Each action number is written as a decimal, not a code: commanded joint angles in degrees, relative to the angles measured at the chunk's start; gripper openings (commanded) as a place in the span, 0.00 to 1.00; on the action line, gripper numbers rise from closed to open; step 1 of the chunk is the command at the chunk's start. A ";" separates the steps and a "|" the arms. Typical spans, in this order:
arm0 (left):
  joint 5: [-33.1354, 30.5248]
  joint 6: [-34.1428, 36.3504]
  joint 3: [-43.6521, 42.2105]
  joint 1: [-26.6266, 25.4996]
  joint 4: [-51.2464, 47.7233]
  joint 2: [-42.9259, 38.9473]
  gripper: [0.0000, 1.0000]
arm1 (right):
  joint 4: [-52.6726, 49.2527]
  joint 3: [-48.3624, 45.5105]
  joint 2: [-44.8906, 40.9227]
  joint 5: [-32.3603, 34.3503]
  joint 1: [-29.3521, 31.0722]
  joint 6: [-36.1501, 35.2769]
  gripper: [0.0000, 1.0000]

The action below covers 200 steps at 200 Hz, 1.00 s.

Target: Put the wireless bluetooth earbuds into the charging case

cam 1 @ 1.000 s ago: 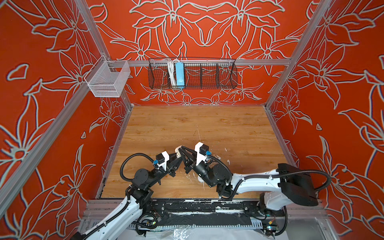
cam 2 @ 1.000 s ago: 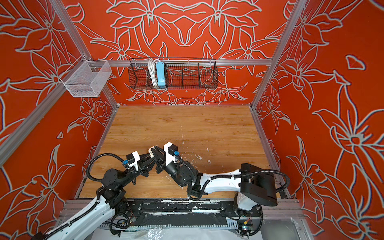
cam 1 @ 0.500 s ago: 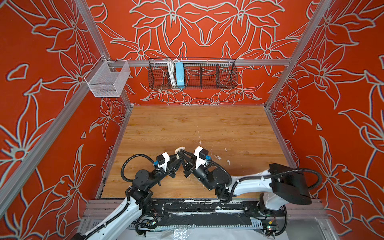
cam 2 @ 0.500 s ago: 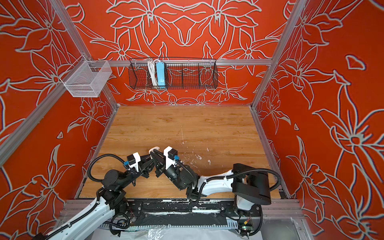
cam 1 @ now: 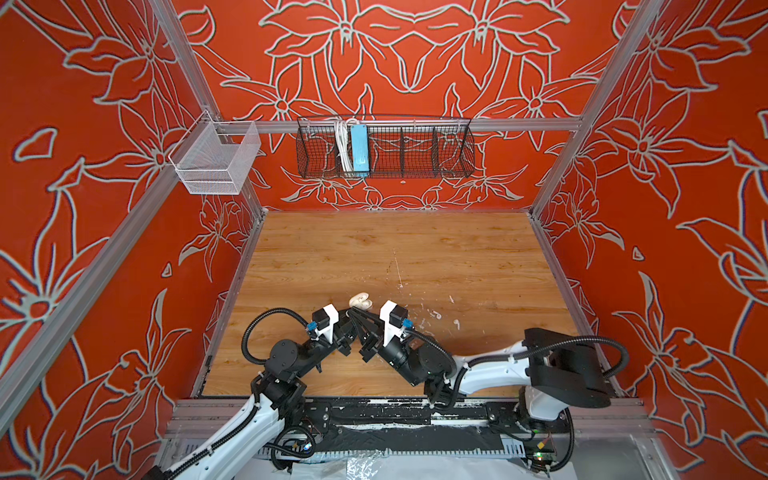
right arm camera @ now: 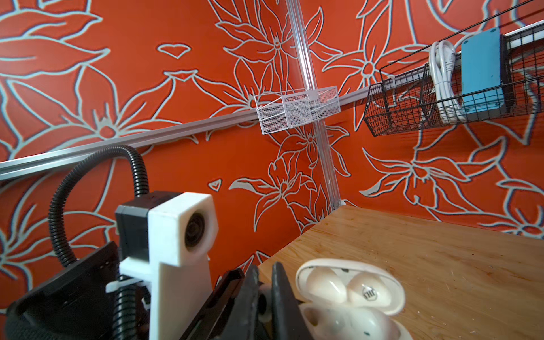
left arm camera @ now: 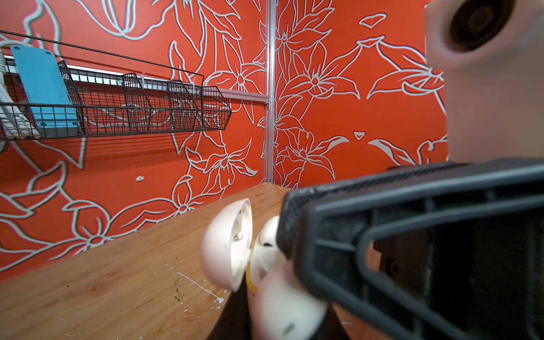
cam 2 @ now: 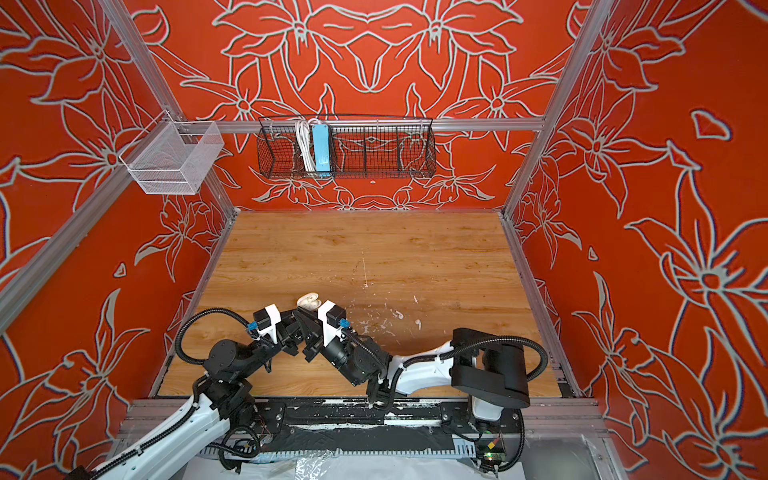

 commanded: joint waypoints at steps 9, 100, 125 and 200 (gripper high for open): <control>-1.87 -0.20 0.91 -0.30 0.44 -0.61 0.00 | -1.11 1.01 -3.68 0.42 0.08 -1.90 0.04; -7.40 0.02 3.53 -0.30 -4.17 4.37 0.00 | -26.31 -5.43 -18.60 16.18 -0.03 7.22 0.04; -7.86 0.05 3.89 -0.35 -4.75 4.84 0.00 | -52.40 -3.25 -26.03 24.03 -0.87 16.29 0.13; -27.78 -4.38 6.66 -0.11 -18.20 4.29 0.00 | -85.46 6.24 -17.71 -1.87 -3.63 15.51 0.49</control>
